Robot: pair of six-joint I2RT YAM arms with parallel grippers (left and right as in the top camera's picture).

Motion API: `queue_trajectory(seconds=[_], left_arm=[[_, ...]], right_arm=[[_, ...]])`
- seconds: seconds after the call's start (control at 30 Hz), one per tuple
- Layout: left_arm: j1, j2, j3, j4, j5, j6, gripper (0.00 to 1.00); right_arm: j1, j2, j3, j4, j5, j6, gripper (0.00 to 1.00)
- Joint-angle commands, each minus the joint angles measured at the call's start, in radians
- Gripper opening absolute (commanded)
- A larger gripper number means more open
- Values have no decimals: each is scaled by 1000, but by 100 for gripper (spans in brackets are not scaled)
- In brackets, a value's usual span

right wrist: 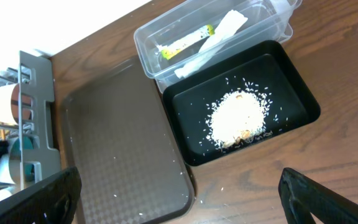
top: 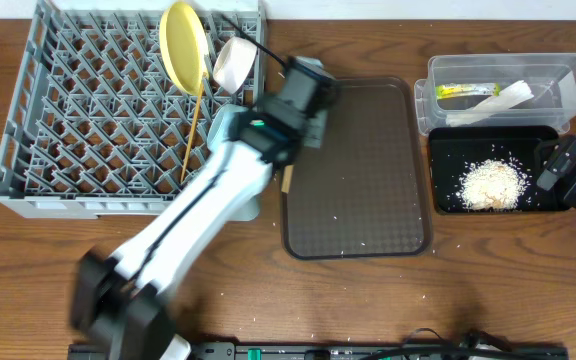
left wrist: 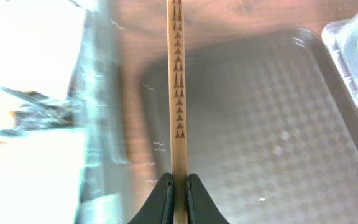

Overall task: Sort waste into correct bins and load items into the dishwasher
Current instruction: 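Carry the second chopstick with the left gripper into the dish rack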

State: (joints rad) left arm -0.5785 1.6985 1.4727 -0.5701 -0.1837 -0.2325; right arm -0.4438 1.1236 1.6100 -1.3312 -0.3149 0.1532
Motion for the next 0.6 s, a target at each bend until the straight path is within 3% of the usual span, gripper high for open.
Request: queue_trajectory(seconds=[0.0, 0.27, 0.47, 0.57], left_arm=[[75, -123, 7, -71, -164, 114, 8], [316, -119, 3, -83, -225, 173, 7], [456, 5, 3, -43, -114, 314, 8], [474, 58, 3, -39, -108, 319, 8]], right_arm=[[-4, 1, 9, -1, -3, 10, 99], [-3, 2, 9, -1, -3, 11, 99], [-3, 2, 9, -1, -3, 10, 99], [-4, 2, 9, -1, -3, 10, 99]])
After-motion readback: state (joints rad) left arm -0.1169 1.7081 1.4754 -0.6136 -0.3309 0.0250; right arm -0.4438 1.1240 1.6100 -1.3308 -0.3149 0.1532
